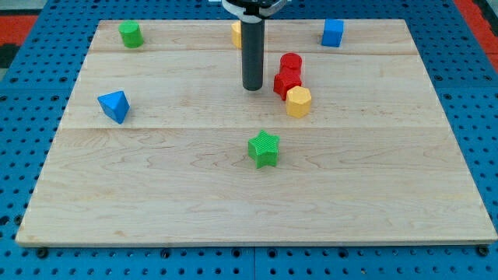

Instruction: Push the red star towards the center right

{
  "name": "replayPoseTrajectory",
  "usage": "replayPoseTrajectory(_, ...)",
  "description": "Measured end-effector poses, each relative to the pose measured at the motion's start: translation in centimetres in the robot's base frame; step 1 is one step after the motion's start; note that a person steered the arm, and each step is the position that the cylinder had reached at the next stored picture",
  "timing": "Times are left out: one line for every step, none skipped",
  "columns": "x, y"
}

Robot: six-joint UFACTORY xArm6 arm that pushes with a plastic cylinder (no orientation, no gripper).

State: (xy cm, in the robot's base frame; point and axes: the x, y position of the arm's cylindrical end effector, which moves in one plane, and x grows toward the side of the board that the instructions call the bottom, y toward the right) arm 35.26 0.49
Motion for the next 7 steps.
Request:
replayPoseTrajectory(-0.7,3.2)
replayPoseTrajectory(-0.7,6.5)
replayPoseTrajectory(0.8,11.0)
replayPoseTrajectory(2.3,15.0)
replayPoseTrajectory(4.8,15.0)
replayPoseTrajectory(4.2,15.0)
replayPoseTrajectory(3.5,15.0)
